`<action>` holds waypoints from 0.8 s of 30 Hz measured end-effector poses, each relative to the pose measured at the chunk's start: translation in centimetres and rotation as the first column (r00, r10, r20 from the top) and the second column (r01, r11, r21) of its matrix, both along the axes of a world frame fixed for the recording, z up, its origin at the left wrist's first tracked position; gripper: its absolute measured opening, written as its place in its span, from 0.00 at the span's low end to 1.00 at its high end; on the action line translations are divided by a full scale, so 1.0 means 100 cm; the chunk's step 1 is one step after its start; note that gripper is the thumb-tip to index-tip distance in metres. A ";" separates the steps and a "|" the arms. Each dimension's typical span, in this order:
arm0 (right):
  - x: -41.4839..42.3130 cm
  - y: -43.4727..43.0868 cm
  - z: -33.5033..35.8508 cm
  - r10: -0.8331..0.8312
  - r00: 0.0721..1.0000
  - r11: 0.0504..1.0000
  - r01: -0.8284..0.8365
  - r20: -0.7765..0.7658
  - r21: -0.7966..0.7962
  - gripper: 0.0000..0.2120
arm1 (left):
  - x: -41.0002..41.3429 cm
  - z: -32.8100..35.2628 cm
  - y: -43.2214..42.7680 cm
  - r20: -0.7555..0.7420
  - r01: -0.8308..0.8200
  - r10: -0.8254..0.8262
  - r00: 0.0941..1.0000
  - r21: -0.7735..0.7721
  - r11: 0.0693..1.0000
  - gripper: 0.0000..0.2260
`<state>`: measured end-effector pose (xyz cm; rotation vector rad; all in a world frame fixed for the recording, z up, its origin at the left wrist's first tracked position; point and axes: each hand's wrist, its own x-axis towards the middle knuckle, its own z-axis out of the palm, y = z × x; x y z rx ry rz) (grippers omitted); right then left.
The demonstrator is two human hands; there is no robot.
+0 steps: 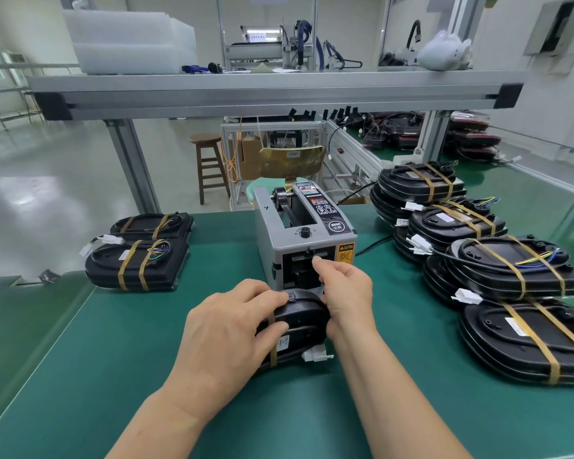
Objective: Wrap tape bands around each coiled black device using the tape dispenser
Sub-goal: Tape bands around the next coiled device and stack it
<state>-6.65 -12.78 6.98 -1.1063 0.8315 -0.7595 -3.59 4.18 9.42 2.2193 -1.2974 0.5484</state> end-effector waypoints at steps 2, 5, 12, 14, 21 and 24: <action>0.001 0.001 0.002 -0.002 1.000 1.000 0.002 0.005 0.021 0.03 | 0.000 0.000 0.000 0.005 -0.003 0.003 1.000 0.004 1.000 0.15; 0.003 0.000 0.001 -0.011 1.000 1.000 0.011 -0.001 0.028 0.02 | 0.000 -0.001 0.000 0.004 0.001 -0.001 1.000 0.012 1.000 0.14; -0.010 -0.003 -0.011 0.017 0.999 0.999 -0.016 0.044 -0.039 0.07 | 0.000 0.001 0.000 -0.004 -0.006 0.007 1.000 0.024 1.000 0.14; -0.018 -0.003 -0.011 0.033 0.995 0.998 -0.028 0.096 -0.054 0.14 | -0.001 0.002 0.000 -0.022 -0.008 0.009 1.000 0.044 0.999 0.14; -0.041 -0.002 -0.012 0.095 0.974 0.991 -0.112 0.204 0.077 0.16 | -0.002 0.008 -0.003 -0.006 -0.057 0.058 0.998 0.123 0.991 0.15; -0.049 0.000 -0.012 0.139 0.954 0.975 -0.179 0.266 0.134 0.14 | -0.003 0.012 -0.009 0.028 -0.032 0.027 0.999 0.201 0.979 0.16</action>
